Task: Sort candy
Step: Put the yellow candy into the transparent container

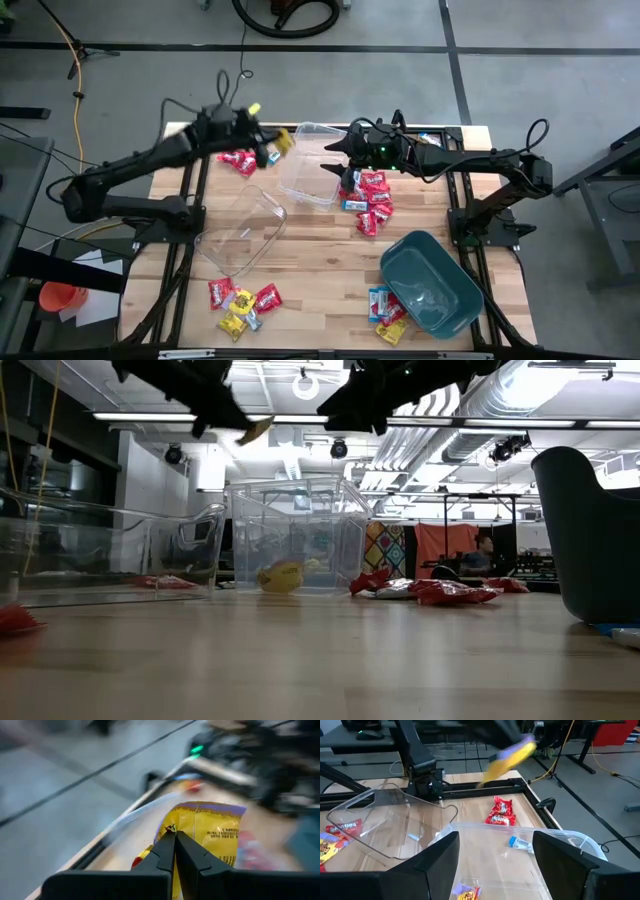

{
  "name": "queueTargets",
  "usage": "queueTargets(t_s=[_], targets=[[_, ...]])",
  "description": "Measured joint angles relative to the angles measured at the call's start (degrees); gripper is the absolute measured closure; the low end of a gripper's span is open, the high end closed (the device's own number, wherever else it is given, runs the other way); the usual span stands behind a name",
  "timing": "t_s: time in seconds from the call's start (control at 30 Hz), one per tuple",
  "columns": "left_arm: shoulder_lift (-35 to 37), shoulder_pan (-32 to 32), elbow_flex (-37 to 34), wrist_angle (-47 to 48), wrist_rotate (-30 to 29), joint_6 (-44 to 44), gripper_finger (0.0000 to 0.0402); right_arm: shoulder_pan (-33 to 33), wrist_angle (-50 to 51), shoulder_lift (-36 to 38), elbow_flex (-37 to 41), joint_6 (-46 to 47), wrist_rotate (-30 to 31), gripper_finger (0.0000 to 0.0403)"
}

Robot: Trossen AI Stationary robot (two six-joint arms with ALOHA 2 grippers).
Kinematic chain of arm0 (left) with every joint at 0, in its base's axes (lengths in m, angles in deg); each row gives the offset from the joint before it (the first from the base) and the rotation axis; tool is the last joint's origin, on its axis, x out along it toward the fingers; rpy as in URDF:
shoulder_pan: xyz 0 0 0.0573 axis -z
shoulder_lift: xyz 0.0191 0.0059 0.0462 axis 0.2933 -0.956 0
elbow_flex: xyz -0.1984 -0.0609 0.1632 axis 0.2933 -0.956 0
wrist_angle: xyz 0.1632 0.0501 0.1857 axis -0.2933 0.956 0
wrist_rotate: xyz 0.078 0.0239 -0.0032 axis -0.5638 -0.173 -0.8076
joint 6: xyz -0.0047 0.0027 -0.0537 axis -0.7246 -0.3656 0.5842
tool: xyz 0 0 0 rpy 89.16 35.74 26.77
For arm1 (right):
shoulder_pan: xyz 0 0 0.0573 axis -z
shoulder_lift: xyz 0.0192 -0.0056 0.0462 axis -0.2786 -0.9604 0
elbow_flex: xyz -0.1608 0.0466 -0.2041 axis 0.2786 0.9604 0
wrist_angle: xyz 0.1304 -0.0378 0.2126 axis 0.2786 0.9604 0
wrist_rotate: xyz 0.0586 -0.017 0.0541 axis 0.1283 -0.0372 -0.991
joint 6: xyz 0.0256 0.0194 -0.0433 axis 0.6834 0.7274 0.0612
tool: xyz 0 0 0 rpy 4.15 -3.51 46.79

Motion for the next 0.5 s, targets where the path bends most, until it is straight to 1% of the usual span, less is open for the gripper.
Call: queueTargets(t_s=[0.1, 0.2, 0.27, 0.37, 0.43, 0.5], targets=[[-0.49, 6.28, -5.85, -11.12, 0.05, -0.6, 0.0401, 0.0, -0.02, 0.27, -0.01, -0.23, 0.0, 0.0153], [-1.91, 10.25, -12.39, -21.23, -0.65, -0.82, 0.0401, 0.0, 0.31, 1.13, -0.03, -0.43, 0.0, 0.0153], [-2.79, 11.55, -16.06, -27.94, -1.19, -0.86, 0.0401, 0.0, 1.17, 2.03, -0.06, -0.83, 0.01, 0.0153], [-3.75, 12.16, -19.34, -37.05, -1.38, -0.86, 0.0401, -0.04, 1.5, 2.66, -0.06, -0.87, -0.01, 0.0153], [-4.77, 12.14, -19.77, -40.43, -1.45, -1.42, 0.0401, -0.13, 1.41, 2.83, -0.06, -0.86, -0.01, 0.0153], [-5.62, 12.01, -19.78, -41.43, -2.75, -1.73, 0.0401, -0.15, 1.42, 2.83, -0.06, -0.87, 0.0, 0.0153]])
